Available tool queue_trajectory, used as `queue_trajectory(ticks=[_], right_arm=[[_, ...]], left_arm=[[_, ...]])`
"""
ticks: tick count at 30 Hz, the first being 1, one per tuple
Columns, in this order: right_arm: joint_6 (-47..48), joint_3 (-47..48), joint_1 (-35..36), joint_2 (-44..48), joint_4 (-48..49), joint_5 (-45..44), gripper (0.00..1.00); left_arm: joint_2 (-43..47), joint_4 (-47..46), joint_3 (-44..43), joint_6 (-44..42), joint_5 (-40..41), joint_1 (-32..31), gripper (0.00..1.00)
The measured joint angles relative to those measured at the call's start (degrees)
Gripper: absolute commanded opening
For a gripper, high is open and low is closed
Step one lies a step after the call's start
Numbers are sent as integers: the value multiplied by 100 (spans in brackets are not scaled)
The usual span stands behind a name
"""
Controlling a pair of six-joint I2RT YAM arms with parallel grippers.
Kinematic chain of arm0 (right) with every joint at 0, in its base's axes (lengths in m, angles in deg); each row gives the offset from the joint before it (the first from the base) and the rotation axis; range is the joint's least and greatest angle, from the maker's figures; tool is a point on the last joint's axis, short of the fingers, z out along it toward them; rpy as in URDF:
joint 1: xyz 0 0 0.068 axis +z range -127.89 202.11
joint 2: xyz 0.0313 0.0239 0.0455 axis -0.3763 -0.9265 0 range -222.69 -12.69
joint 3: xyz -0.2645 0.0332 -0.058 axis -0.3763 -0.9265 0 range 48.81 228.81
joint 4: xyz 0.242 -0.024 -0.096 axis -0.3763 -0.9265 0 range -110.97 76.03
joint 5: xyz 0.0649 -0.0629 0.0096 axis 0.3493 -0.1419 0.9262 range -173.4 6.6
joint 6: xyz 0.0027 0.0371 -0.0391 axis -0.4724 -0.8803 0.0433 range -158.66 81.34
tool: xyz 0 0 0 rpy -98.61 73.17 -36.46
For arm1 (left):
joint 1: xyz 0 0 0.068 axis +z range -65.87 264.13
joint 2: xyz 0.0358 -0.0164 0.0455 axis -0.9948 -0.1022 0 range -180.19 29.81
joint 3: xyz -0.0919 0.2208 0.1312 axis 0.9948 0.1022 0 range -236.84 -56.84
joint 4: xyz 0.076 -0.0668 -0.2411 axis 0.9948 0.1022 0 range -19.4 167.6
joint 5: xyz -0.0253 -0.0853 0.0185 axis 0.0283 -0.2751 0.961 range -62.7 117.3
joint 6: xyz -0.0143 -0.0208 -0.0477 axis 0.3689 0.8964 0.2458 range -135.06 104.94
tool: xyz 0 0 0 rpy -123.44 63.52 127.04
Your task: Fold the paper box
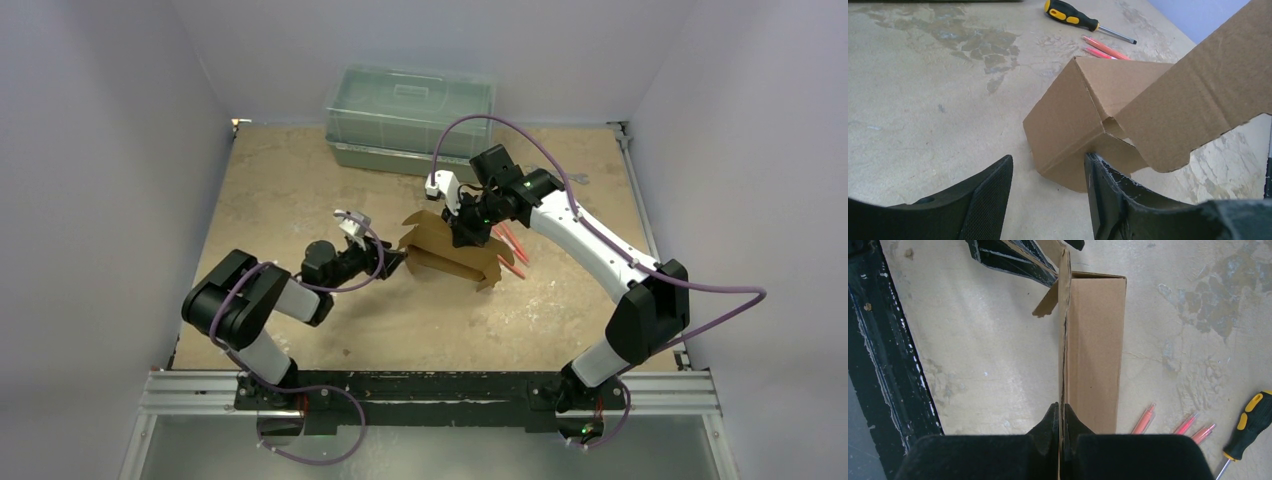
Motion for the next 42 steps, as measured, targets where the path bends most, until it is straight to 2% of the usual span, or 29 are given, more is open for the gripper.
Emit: queue_trajectory(ticks=[12,20,24,35,42], right_arm=[[0,0,2,0,-2,2,0],[0,0,9,0,-2,28,0],[0,0,13,0,-4,44,0],[-2,0,37,0,-11,66,0],[0,0,37,0,-11,68,0]], left_arm=[[-396,-450,-151,-9,195,-358,47],[-826,-1314,9,2,866,-671,37],[-1095,-1421,98,46,1244,-807,34],[-1534,-1451,190,92,1991,-1080,34],[-1528,-1453,186,28,2033,-1091,41]])
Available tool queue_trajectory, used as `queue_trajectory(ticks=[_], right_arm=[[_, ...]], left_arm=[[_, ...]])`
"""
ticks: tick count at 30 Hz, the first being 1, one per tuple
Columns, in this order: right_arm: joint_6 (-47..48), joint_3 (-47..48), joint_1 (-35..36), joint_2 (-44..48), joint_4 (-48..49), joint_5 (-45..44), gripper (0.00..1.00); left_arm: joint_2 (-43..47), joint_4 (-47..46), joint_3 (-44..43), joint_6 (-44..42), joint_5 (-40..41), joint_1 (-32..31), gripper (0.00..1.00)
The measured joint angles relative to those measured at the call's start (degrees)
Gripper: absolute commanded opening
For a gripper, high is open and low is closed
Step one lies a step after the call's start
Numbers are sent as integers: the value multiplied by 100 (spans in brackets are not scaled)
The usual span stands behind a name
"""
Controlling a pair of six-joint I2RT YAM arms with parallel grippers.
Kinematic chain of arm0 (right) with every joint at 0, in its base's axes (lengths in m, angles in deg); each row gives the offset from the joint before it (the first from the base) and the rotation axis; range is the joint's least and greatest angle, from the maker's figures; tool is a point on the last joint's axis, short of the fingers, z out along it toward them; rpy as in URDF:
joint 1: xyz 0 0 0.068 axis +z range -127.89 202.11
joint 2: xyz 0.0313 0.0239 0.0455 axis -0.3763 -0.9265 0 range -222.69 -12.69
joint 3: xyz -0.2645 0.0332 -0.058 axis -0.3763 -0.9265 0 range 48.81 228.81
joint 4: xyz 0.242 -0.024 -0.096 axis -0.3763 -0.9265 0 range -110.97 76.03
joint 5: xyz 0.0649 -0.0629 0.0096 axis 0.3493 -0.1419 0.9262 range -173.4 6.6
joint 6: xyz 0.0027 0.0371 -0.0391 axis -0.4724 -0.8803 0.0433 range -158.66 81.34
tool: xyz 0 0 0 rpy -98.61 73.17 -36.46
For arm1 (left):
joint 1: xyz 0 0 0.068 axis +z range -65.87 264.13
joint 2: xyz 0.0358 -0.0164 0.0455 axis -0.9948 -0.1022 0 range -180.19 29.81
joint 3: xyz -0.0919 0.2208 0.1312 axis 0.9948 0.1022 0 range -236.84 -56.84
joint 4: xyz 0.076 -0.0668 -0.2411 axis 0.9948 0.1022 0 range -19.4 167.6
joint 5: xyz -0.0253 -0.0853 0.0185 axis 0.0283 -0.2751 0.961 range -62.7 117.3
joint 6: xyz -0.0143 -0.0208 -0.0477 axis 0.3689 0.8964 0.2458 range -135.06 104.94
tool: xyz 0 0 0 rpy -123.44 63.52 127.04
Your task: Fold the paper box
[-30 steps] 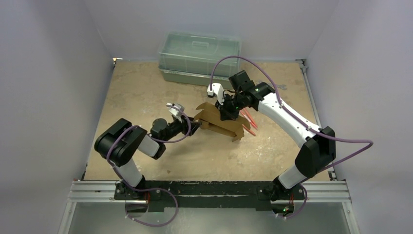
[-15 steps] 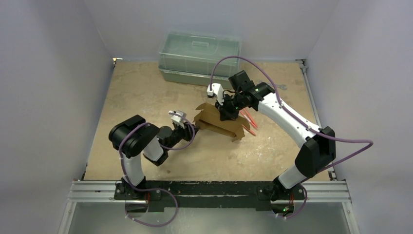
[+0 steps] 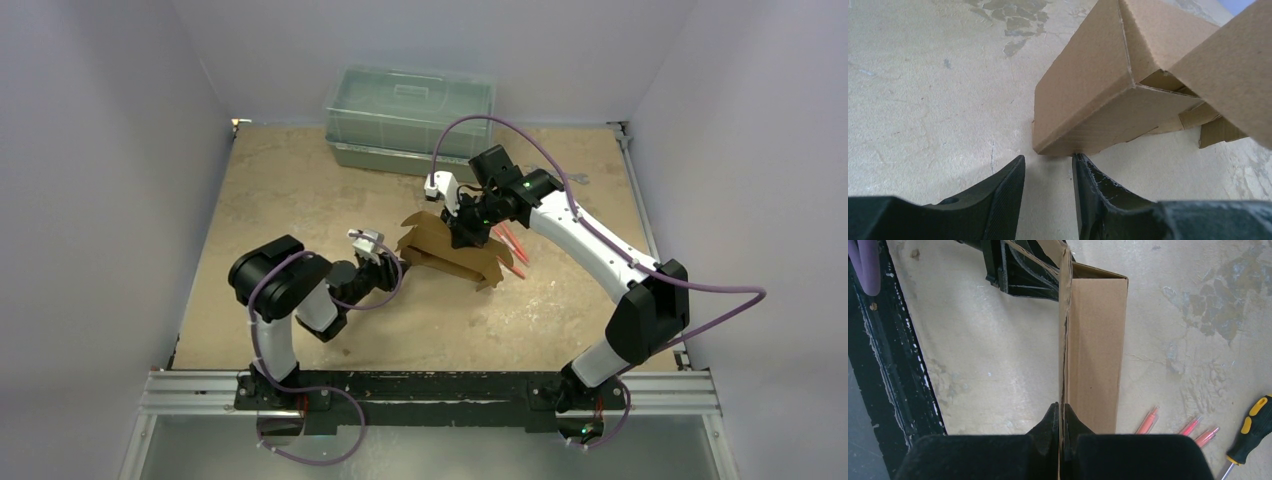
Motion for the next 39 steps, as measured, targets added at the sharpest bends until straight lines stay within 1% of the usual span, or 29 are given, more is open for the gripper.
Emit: queue_trajectory(ticks=[7,17,20,27,30,31,32,35,37,39], right_arm=[[0,0,0,0,-2,20,0],[0,0,0,0,-26,114,0],[0,0,0,0,-31,138,0],[-4,2,0,0,-52,236,0],[-46,2,0,0,-55,282,0],[-66,0,0,0,-52,291,0],[-90,2,0,0,-52,304,0],[-146,2,0,0,-55,326,0],[-173,7,0,0,-57,328,10],[-199,31,0,0,-66,337,24]], left_arm=[[186,-26,0,-282,-251,0,46],[483,-72,-94,-645,-415,0,43],[483,-72,-160,-645,-420,0,39],[431,-79,-328,-627,-448,-2,21],[367,-79,-372,-623,-457,-4,9],[352,-76,-376,-619,-470,-4,3],[341,-79,-376,-619,-485,-7,0],[337,-76,-376,-601,-501,-13,0],[341,-79,-376,-546,-490,-13,0],[380,-52,-372,-459,-479,-13,0]])
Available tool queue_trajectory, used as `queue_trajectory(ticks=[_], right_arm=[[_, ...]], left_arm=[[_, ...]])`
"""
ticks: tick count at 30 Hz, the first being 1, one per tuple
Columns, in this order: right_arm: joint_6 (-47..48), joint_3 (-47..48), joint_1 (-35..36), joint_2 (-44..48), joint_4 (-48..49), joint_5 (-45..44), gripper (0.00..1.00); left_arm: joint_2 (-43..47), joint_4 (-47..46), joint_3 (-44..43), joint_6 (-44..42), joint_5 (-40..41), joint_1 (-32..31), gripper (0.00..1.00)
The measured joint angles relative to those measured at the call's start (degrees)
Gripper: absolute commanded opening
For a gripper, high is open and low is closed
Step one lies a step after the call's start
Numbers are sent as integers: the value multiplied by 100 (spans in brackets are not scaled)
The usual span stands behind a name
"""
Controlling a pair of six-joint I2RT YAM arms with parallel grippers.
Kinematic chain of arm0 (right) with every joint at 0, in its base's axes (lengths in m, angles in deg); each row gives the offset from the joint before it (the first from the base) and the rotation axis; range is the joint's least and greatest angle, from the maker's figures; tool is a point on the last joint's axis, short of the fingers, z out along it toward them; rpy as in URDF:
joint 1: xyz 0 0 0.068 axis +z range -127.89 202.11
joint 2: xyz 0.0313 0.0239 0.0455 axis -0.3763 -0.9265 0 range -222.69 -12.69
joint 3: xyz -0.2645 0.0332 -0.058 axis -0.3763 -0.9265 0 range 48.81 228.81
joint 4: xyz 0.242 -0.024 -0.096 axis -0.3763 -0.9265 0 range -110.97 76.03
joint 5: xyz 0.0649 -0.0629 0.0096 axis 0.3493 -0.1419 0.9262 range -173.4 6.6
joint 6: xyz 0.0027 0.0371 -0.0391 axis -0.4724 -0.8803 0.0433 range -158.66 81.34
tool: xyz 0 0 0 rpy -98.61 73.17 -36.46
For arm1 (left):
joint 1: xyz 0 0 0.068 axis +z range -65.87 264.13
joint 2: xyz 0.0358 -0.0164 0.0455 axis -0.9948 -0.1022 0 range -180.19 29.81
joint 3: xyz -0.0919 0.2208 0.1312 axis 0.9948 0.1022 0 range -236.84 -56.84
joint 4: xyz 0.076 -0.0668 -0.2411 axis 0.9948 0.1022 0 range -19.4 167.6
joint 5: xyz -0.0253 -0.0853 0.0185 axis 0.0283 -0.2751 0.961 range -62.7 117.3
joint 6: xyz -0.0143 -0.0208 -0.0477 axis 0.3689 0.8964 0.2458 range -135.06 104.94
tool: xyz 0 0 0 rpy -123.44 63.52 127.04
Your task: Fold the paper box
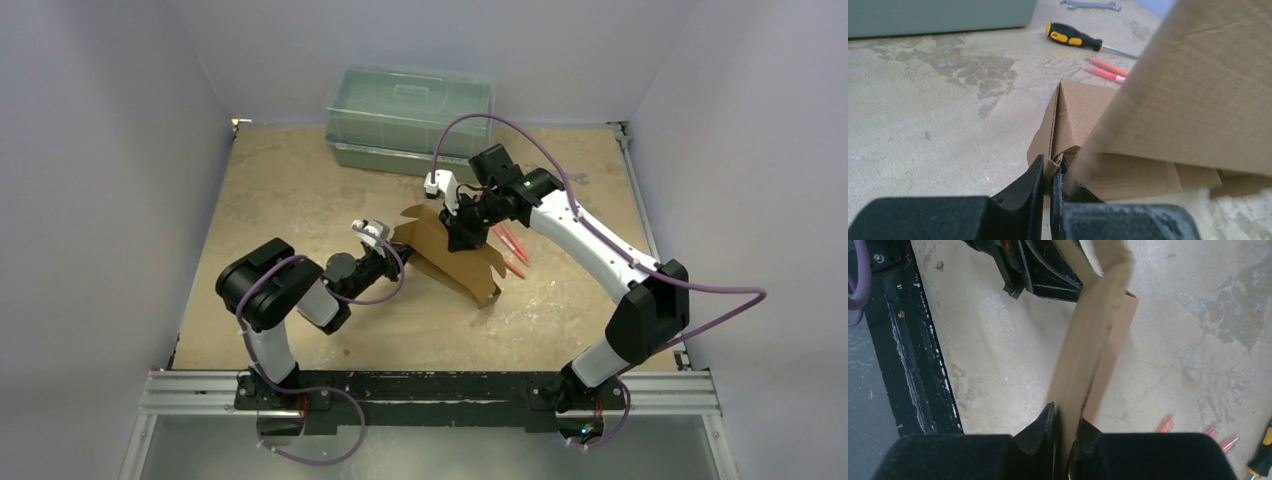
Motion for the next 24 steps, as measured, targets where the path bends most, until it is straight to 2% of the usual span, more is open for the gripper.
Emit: queue_trajectory(ticks=[4,9,13,19,24], right_arm=[[-13,151,-4,0,13,0,45],[-31,229,-92,55,42,-39,61],[-70,229,-238,125,61,-33,73],[-142,229,-527,350,87,247,78],[-201,229,-697,487,87,638,77]], left_arm=[[568,514,42,282,72,0,0],[1700,2216,-118,498,122,0,0],[2221,3582,-472,577,107,-11,0],[2782,5147,-750,636,116,-13,0],[3064,5925,-874,634,114,-17,0]])
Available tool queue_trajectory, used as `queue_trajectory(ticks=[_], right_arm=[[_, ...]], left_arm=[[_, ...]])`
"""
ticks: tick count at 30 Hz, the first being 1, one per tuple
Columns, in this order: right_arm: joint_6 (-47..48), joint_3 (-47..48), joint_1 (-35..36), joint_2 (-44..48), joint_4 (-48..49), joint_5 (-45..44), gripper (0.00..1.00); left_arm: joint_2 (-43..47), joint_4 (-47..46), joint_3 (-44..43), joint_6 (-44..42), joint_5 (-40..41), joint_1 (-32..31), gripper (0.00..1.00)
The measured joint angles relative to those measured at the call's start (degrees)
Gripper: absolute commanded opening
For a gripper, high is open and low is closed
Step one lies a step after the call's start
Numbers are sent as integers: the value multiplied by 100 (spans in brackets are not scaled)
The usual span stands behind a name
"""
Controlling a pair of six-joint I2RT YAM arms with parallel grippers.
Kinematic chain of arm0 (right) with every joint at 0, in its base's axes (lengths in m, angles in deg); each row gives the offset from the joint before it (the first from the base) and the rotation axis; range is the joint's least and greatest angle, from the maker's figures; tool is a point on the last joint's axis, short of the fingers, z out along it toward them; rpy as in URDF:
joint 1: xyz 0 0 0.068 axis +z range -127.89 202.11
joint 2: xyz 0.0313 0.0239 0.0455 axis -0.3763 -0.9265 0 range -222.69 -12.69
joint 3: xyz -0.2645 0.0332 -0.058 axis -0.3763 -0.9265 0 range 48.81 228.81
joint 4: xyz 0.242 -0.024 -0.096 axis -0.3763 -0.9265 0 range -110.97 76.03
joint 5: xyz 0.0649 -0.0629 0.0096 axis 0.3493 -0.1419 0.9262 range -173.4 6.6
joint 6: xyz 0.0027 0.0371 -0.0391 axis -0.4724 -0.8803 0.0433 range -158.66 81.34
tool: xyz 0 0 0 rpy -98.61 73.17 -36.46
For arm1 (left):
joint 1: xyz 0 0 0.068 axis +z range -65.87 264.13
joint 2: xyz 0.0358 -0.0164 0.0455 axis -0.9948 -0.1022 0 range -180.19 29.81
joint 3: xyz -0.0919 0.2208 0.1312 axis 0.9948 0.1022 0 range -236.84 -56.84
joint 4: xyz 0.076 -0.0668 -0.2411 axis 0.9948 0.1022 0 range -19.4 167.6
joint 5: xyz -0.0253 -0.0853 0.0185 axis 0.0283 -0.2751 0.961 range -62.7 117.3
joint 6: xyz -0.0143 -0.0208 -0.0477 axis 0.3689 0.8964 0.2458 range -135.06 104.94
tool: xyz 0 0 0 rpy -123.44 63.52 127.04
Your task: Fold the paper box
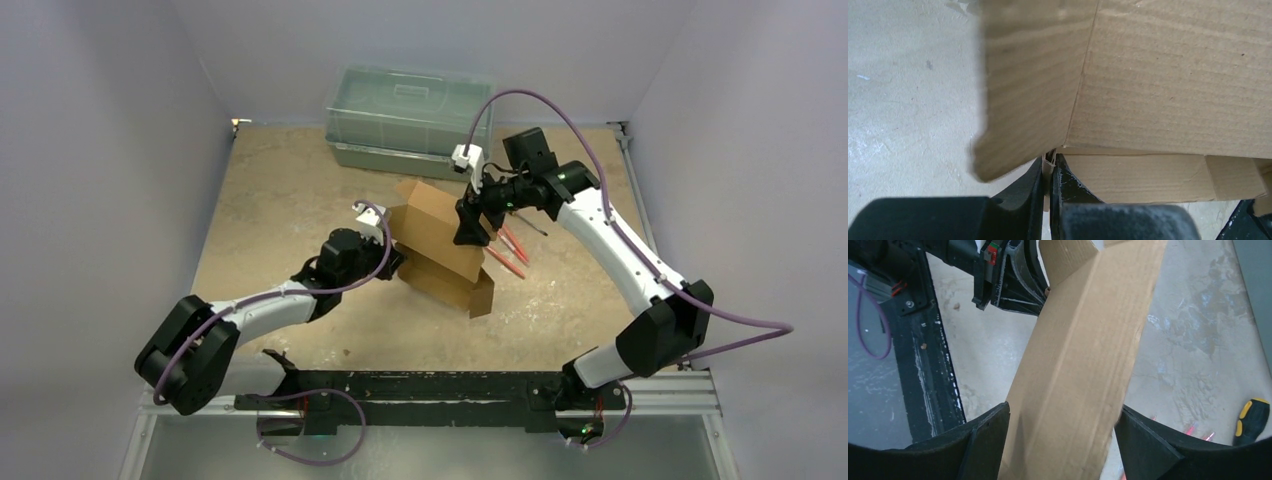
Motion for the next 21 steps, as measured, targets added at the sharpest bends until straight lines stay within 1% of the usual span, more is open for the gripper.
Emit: queue_trajectory(ticks=[4,8,11,18,21], right_arm=[[-96,-118,-138,0,85,352,74],[-256,-404,-223,0,258,647,67],[-446,-601,-319,0,455,935,66],[-1198,-1119,-931,0,1246,2096,69],[-1523,-1283,-1117,9,1585,2509,76]], left_arm=[[162,509,-118,-2,-9,-24,0],[192,933,-302,-4,-28,-39,0],[192,1231,-417,-4,-22,-66,0],[192,1611,-590,-2,-28,-168,0],[192,1700,-688,-2,-24,-223,0]])
